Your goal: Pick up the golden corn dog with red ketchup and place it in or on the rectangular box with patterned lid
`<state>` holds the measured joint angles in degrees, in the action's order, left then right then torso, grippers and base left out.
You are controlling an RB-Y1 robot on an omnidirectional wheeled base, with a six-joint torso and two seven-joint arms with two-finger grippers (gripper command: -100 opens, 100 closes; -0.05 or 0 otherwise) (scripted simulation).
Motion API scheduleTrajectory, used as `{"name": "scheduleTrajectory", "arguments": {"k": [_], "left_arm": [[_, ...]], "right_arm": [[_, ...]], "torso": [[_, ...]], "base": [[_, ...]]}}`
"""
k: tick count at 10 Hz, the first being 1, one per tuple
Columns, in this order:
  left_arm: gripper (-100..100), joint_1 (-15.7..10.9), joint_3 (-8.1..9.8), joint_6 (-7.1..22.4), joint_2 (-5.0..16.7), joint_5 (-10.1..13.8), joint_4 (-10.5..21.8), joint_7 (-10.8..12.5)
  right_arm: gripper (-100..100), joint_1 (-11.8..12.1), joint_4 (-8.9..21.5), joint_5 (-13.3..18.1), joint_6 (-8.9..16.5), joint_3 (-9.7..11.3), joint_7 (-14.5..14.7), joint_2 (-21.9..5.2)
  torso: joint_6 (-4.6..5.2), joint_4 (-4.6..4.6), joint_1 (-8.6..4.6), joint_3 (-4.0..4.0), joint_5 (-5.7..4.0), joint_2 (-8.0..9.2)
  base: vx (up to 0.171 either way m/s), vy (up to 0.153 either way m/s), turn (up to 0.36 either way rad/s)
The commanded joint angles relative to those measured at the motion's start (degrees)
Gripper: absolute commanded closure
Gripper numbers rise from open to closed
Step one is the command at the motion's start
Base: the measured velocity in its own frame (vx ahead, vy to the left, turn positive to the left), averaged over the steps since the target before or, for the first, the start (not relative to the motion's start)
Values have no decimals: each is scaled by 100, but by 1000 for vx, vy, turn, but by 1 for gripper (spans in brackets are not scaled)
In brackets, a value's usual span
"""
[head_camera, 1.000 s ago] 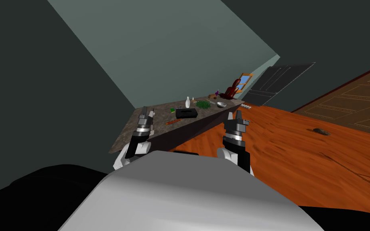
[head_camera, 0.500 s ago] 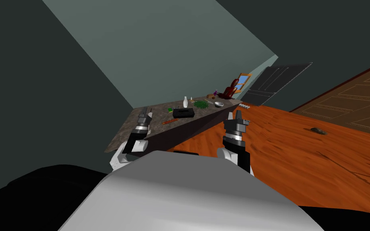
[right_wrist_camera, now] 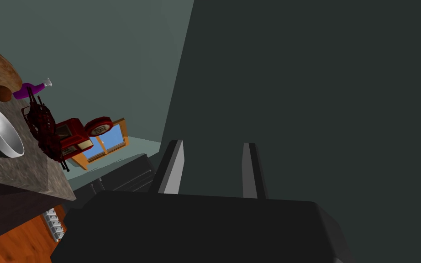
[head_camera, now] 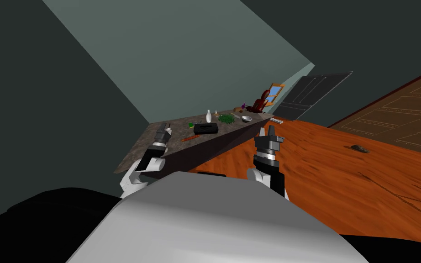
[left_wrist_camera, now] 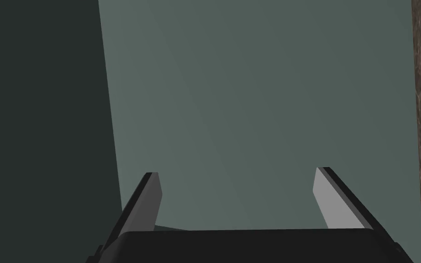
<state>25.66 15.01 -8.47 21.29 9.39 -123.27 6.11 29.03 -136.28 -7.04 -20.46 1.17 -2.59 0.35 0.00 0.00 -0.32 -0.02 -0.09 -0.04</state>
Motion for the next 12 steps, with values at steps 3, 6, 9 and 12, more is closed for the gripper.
{"name": "scheduleTrajectory", "arguments": {"k": [3,6,9,12], "left_arm": [[-100,-155,205,621,296,297,324,192],[-100,-228,303,1045,433,437,454,281],[-100,-304,397,1582,566,576,585,368],[-100,-383,484,2053,697,711,716,451]], "right_arm": [[0,0,0,0,0,0,0,0],[0,0,0,0,0,0,0,0],[0,0,0,0,0,0,0,0],[0,0,0,0,0,0,0,0]], "torso": [[0,-1,4,-1,1,-2],[0,0,18,1,4,2],[0,-1,2,-3,1,-6],[-1,-3,6,-6,1,-10]], "base": [[17,-86,-9],[5,-63,-6],[21,-78,-5],[28,-63,-5]]}}
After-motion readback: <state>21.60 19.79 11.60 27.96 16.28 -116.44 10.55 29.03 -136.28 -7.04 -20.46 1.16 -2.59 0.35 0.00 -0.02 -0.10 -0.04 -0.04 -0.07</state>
